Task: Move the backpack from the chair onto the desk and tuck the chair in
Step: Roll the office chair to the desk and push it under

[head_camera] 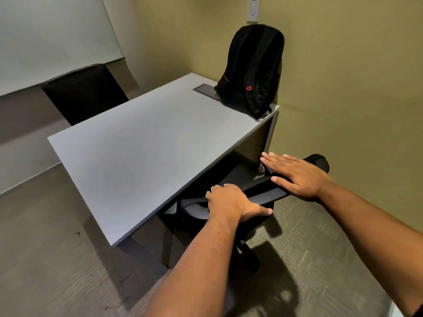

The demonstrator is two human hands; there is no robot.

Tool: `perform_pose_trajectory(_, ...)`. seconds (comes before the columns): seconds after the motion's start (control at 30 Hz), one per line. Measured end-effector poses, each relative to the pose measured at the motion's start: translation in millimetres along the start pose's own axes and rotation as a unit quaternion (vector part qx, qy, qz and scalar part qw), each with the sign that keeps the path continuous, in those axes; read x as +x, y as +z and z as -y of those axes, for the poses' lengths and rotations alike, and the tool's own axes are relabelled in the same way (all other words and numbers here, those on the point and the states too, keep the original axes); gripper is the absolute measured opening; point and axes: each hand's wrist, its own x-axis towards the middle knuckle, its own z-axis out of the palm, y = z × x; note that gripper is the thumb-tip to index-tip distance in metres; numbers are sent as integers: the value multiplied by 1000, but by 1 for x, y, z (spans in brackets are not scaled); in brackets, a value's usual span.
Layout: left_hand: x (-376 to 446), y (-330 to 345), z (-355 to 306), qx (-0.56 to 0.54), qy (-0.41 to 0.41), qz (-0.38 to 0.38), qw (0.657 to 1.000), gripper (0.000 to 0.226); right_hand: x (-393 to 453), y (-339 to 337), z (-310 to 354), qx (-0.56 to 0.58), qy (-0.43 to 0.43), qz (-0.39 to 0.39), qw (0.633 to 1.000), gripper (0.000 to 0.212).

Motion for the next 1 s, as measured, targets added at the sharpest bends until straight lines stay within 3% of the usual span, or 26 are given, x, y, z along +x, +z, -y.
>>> perform_pose_trajectory(0.23, 23, -4, -9, -5, -12, 1, 1000, 146, 26, -4, -26, 7, -49, -11, 999, 65)
perform_pose_trajectory(0.53, 67, -14, -34, -44, -85, -6, 995, 163, 82, -8, -82, 7, -114, -15, 993, 67)
perform_pose_trajectory(0.83, 97, -33, -52, -70, -147, 15, 987, 162, 138, -12, -118, 5, -190, 1, 982, 70)
perform_pose_trajectory(1.0, 103, -43, -57, -63, -157, 3, 986, 150, 164, -13, -129, 7, -214, 10, 977, 71)
